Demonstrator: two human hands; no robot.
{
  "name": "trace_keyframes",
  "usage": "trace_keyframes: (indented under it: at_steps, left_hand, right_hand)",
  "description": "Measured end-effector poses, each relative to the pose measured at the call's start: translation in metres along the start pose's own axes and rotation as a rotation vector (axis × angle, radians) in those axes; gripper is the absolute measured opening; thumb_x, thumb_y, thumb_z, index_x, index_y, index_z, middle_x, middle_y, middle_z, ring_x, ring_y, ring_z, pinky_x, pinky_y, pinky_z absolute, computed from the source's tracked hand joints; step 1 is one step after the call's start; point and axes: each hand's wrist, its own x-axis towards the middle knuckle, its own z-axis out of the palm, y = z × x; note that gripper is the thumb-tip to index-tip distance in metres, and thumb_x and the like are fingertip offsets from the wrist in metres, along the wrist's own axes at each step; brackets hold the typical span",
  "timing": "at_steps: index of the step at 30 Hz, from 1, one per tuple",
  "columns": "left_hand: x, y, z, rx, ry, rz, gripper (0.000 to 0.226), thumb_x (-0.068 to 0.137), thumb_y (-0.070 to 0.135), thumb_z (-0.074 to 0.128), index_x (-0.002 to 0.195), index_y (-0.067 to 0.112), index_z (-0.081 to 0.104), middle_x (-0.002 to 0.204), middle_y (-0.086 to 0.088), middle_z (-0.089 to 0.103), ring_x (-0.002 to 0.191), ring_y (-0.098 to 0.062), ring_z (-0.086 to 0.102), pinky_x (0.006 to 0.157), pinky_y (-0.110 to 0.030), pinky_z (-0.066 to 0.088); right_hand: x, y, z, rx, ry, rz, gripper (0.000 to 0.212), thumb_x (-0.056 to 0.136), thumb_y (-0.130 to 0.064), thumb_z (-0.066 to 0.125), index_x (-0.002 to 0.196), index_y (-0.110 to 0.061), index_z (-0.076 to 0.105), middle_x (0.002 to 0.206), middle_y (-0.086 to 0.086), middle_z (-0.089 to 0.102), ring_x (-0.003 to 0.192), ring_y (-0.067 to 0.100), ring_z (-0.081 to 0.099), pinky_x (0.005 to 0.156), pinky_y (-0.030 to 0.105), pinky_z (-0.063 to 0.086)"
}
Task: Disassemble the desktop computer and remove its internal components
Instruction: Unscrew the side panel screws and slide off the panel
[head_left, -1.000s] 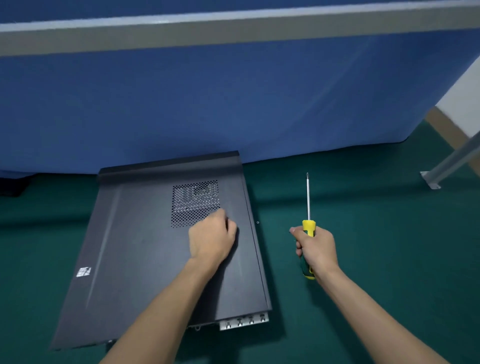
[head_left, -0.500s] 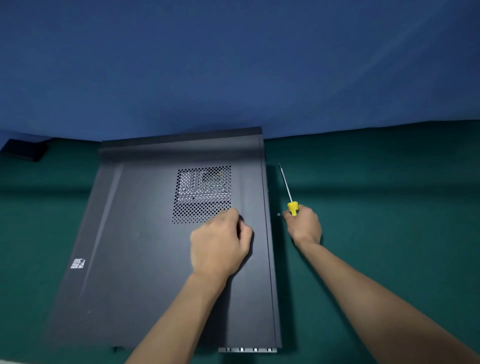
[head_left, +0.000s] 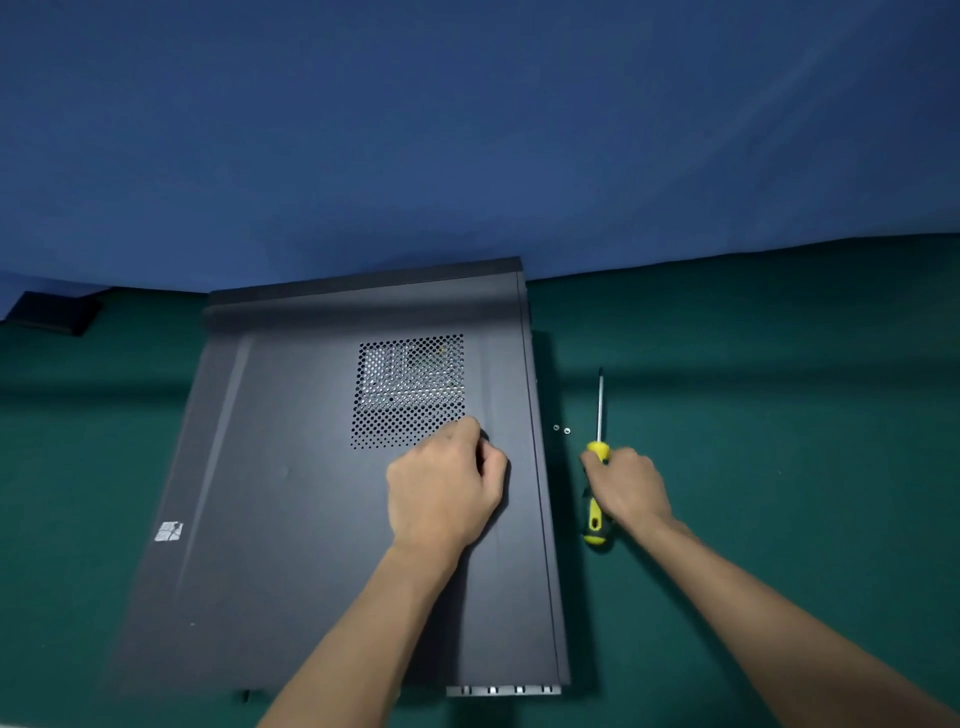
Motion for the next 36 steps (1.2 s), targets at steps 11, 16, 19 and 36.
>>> trace_keyframes:
  at_steps: [11, 16, 19, 36]
  left_hand:
    - [-0.003, -0.004, 0.004, 0.011, 0.026, 0.008, 0.027, 0.079, 0.021, 0.057, 0.059, 0.017, 0.04, 0.05, 0.004, 0.044, 0.042, -0.018, 0.037, 0.044, -0.023, 0.019]
    - [-0.009, 0.001, -0.011, -0.295, -0.048, -0.231, 0.027, 0.088, 0.025, 0.047, 0.064, 0.014, 0.048, 0.058, 0.002, 0.053, 0.055, -0.019, 0.051, 0.054, -0.03, 0.038]
    - [-0.026, -0.007, -0.042, -1.123, -0.066, -0.605, 0.032, 0.095, 0.017, 0.044, 0.065, 0.011, 0.053, 0.047, 0.002, 0.056, 0.037, -0.012, 0.051, 0.037, -0.02, 0.038]
    - [-0.165, -0.155, -0.087, -1.144, -0.607, -0.971, 0.068, 0.093, 0.057, 0.034, 0.082, -0.001, 0.067, 0.072, -0.012, 0.072, 0.064, -0.024, 0.07, 0.056, -0.03, 0.048]
  right_hand:
    - [-0.036, 0.011, 0.0, -0.403, -0.027, -0.068, 0.06, 0.095, -0.06, 0.029, 0.08, -0.009, 0.057, 0.089, 0.01, 0.06, 0.086, 0.031, 0.057, 0.069, 0.033, 0.039]
    - [-0.106, 0.007, -0.02, -0.091, 0.145, -0.152, 0.049, 0.095, -0.044, 0.043, 0.056, -0.015, 0.036, 0.058, -0.001, 0.05, 0.061, 0.026, 0.048, 0.052, 0.029, 0.033]
    - [-0.167, -0.005, -0.02, -0.108, 0.227, -0.307, 0.049, 0.092, -0.042, 0.046, 0.056, -0.01, 0.036, 0.045, -0.001, 0.038, 0.051, 0.022, 0.037, 0.047, 0.029, 0.028]
    - [-0.285, -0.097, 0.126, 0.978, -0.226, 0.256, 0.021, 0.096, -0.026, 0.052, 0.105, -0.007, 0.054, 0.094, 0.013, 0.065, 0.066, 0.02, 0.064, 0.054, 0.028, 0.053]
